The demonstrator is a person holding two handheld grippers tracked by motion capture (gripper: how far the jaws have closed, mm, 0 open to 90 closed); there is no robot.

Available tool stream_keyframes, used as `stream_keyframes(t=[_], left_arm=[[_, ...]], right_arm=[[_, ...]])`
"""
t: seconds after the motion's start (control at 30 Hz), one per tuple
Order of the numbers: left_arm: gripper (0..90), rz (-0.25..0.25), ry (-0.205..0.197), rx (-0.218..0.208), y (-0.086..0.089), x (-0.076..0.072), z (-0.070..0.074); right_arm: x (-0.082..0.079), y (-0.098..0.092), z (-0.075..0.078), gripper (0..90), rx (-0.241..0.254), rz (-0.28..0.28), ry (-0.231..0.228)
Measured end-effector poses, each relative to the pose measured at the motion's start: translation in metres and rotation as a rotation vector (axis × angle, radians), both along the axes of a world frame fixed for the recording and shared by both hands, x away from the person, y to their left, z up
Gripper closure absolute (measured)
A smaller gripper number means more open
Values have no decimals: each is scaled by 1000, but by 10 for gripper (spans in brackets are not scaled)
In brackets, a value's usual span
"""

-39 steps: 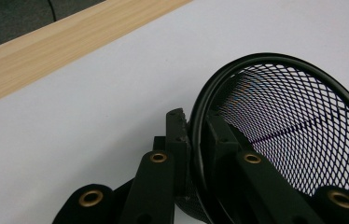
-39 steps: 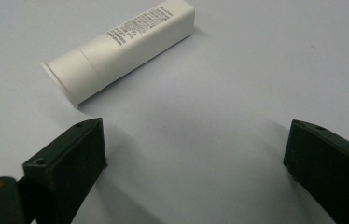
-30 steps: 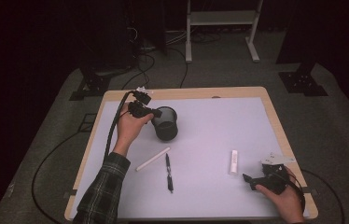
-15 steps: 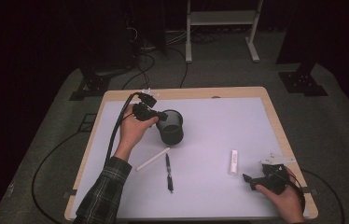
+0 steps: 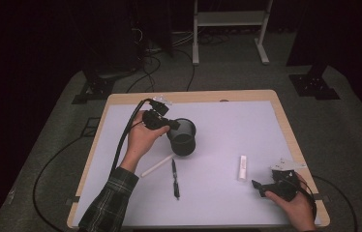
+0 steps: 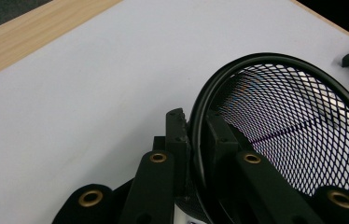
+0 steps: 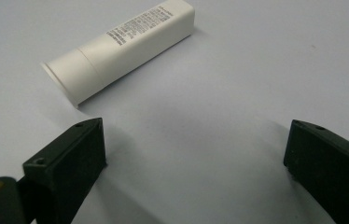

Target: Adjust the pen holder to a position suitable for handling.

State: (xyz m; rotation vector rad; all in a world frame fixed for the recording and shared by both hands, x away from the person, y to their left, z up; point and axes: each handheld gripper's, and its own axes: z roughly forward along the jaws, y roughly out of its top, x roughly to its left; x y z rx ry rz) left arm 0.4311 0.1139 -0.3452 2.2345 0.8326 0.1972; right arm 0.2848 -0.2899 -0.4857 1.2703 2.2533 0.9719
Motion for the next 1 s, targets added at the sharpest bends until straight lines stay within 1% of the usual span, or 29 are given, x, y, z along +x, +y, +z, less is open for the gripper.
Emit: stream_keyframes(t=[0.1, 0.4, 0.5, 0.8, 0.83, 0.93, 1.0], left_arm=[[820, -9, 5, -6, -3, -4, -1], [820, -39, 15, -5, -13, -14, -5], [820, -55, 21, 6, -17, -16, -7], [820, -82, 30, 13, -29, -24, -13], [820, -92, 34, 14, -32, -26, -14], [820, -99, 35, 9, -34, -29, -15], [820, -115, 38, 20, -37, -32, -17]], right_arm=[[0, 0, 0, 47, 0, 0, 0], [0, 0, 0, 47, -1, 0, -1], [0, 0, 0, 47, 1, -2, -2], [0, 0, 0, 47, 0, 0, -2], [0, 0, 0, 47, 0, 0, -2], [0, 0, 0, 48, 0, 0, -1], [0, 0, 0, 47, -1, 1, -2]])
